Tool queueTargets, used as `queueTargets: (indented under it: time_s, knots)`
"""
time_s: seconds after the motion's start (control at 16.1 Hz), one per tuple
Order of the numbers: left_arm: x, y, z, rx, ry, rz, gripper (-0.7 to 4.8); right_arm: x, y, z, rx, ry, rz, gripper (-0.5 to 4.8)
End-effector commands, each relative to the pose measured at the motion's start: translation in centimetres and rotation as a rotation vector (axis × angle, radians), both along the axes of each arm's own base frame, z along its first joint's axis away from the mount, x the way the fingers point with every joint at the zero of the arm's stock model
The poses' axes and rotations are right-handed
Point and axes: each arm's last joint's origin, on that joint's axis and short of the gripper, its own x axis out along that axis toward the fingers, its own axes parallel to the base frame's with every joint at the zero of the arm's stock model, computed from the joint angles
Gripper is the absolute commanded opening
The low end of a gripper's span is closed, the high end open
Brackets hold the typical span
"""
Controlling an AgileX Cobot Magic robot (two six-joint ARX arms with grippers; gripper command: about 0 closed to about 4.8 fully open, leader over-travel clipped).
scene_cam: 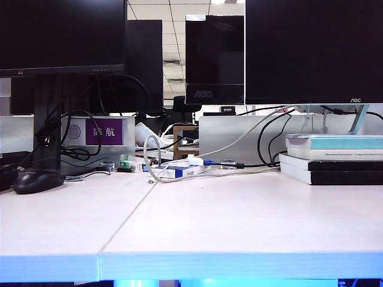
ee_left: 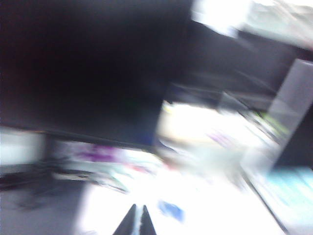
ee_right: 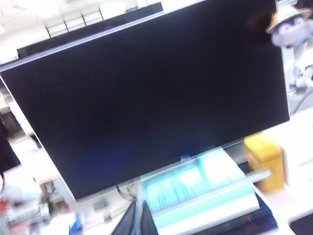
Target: Wipe the table from right to left using the rag.
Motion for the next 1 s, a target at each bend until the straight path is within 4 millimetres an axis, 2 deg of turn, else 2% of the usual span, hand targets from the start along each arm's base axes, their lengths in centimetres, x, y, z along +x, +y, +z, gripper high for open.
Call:
queueTargets:
  time_s: [0.06, 0.25, 0.37, 0.56, 0.75, 1.0]
  knots:
    - [1.3, -0.9, 3.1, 0.06, 0.159, -0.325, -0.05, 2.1, 0.2, 3.0, -0.074, 0.122, 0.02, -0.02]
    - [1.6, -1.2, 5.8, 0.108, 0.192, -0.403, -0.05, 4.8, 0.5, 4.8, -0.097, 0.29, 0.066, -0.02]
    - [1.8, -1.4, 5.9, 0.151, 0.186, -0.416, -0.05, 6.5, 0.7, 4.5, -0.13, 0.431, 0.095, -0.02]
    - [2.3, -2.4, 5.1, 0.193, 0.248, -0.463, -0.05, 8.7, 1.0, 2.6, -0.156, 0.642, 0.142, -0.02]
    - [2.5, -4.8, 4.7, 0.248, 0.276, -0.501, -0.05, 10.3, 1.0, 0.8, -0.205, 0.795, 0.154, -0.02]
    - [2.3, -6.9, 4.4, 0.278, 0.283, -0.605, -0.05, 11.4, -0.2, -1.2, -0.196, 0.989, 0.081, -0.02]
